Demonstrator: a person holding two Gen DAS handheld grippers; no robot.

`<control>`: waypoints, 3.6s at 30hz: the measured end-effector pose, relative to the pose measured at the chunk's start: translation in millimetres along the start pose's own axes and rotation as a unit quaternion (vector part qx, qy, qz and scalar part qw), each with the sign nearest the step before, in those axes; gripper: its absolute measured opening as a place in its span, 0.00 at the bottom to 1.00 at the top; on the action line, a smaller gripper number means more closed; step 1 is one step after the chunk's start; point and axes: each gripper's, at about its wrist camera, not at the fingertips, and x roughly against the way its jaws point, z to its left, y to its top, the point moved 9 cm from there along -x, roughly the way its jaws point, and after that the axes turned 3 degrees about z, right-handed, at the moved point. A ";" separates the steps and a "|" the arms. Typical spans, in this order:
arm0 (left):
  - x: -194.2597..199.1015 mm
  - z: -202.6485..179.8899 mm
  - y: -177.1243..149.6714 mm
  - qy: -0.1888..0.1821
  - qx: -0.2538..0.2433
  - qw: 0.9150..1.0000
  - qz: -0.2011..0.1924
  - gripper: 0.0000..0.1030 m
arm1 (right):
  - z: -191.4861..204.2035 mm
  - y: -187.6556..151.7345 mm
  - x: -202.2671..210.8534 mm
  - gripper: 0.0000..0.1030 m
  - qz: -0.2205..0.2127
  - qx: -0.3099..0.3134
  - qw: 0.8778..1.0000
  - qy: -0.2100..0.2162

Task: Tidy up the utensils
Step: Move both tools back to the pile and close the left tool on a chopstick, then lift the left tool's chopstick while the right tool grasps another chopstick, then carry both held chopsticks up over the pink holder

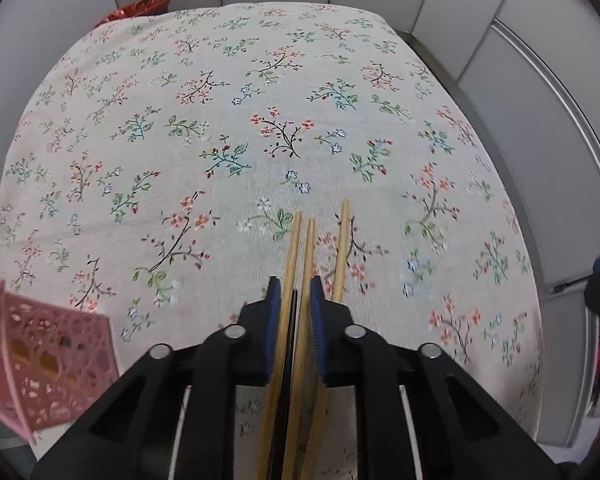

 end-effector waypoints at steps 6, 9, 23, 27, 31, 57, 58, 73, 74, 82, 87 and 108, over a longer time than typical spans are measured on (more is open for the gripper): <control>-24.2 6.3 10.9 -0.010 0.023 1.000 0.014 0.10 | -0.4 0.7 -8.4 0.93 0.011 -0.006 1.000 0.004; -31.2 6.2 14.4 -0.015 0.026 0.999 0.016 0.09 | -3.0 0.1 -9.3 0.93 0.013 -0.007 1.000 0.002; 17.0 -5.3 -1.3 0.004 -0.026 0.999 -0.022 0.05 | 2.7 -6.8 -5.0 0.93 0.020 0.001 1.000 0.000; 49.9 -5.1 -16.2 0.003 -0.038 0.998 -0.050 0.05 | 12.1 -10.0 -4.4 0.93 0.023 0.001 1.000 0.008; 86.2 -1.5 -26.9 0.001 -0.042 0.995 -0.088 0.05 | 26.0 -14.4 -6.2 0.93 0.028 0.008 0.999 0.015; 195.5 101.7 -75.1 -0.014 0.029 0.980 -0.198 0.05 | 113.3 -15.0 -105.3 0.34 0.100 0.019 0.995 0.012; 197.6 102.9 -75.6 -0.014 0.030 0.979 -0.200 0.05 | 114.5 -15.3 -109.4 0.32 0.103 0.021 0.994 0.008; 203.7 112.3 -81.3 -0.014 0.041 0.977 -0.208 0.05 | 112.2 -18.6 -110.4 0.05 0.096 0.016 0.995 0.011; 204.5 111.7 -81.9 -0.013 0.041 0.977 -0.209 0.05 | 112.3 -19.1 -105.9 0.05 0.094 0.013 0.995 0.018; 213.6 113.0 -84.4 -0.009 0.044 0.974 -0.224 0.05 | 122.4 -21.7 -48.6 0.05 0.044 0.034 0.997 0.056; 229.5 113.8 -86.0 -0.011 0.045 0.969 -0.244 0.05 | 131.2 -19.3 -3.7 0.05 0.000 0.049 0.995 0.082; 348.0 156.5 -75.7 -0.001 0.113 0.901 -0.419 0.05 | 198.2 -4.0 155.0 0.05 -0.218 0.132 0.952 0.168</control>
